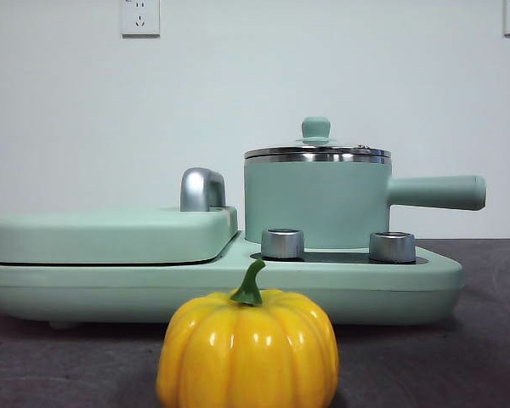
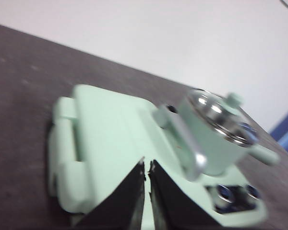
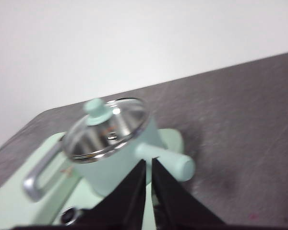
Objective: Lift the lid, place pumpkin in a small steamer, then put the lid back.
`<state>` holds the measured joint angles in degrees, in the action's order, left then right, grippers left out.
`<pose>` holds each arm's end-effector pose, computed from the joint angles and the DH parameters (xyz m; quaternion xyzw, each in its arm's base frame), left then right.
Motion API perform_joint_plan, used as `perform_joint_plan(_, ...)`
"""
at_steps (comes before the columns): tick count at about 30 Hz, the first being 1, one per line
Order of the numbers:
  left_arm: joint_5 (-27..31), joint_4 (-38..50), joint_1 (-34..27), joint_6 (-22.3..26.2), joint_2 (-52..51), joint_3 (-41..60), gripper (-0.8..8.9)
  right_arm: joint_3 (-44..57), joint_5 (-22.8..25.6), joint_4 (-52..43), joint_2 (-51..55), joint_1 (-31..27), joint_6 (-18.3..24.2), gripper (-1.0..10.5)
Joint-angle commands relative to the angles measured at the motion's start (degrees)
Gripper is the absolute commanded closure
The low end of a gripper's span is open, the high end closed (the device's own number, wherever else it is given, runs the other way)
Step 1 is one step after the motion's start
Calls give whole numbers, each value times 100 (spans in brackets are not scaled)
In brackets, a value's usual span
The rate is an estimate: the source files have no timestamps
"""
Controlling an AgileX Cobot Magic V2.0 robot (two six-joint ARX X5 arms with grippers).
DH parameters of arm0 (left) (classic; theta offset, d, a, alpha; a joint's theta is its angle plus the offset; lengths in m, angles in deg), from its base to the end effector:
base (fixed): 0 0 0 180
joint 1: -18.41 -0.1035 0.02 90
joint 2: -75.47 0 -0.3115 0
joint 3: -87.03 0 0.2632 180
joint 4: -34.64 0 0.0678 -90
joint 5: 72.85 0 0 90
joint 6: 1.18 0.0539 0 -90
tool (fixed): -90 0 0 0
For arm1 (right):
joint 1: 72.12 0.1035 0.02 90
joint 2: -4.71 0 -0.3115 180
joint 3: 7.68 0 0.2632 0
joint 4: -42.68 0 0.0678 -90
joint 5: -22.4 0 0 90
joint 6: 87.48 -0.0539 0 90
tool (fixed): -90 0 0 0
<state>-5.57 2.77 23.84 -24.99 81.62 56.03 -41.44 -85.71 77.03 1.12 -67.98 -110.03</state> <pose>0.0635 -0.0269 0.2331 -0.2087 0.1093 -0.2250 0.9454 0.0540 0.0207 0.2466 0.1961 0.0732 0.1820 0.9608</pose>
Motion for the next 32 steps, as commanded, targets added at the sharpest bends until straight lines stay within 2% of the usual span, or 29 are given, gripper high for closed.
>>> perform_joint_plan(1, -138, -352, 59, 140, 313, -686, 794, -662, -190, 540, -315, 24, -120, 929)
perform_joint_plan(6, -258, -813, 125, 367, 992, -1755, 794, -1672, -625, 1556, -955, 24, 63, 929)
perform_joint_plan(13, -1045, -1314, 177, 568, 2052, -2859, 784, -2857, -1215, 2673, -1849, 24, 876, 929)
perform_joint_plan(19, -1683, -1996, 201, 946, 2750, -3318, 784, -3543, -1650, 3477, -2472, 24, 1574, 929)
perform_joint_plan(23, -1696, -2210, 295, 1255, 2935, -3322, 776, -3611, -1641, 3451, -2531, 24, 1703, 929)
perform_joint_plan(25, -1694, -2229, 337, 1346, 2999, -3322, 717, -3611, -1639, 3442, -2527, 24, 1703, 929)
perform_joint_plan(28, -1687, -2218, 400, 1416, 3086, -3322, 544, -3611, -1641, 3449, -2527, 24, 1703, 924)
perform_joint_plan(30, -1685, -2201, 439, 1416, 3147, -3322, 440, -3611, -1644, 3447, -2527, 24, 1703, 844)
perform_joint_plan(32, -1683, -2186, 494, 1416, 3237, -3322, 363, -3611, -1641, 3449, -2527, 24, 1703, 710)
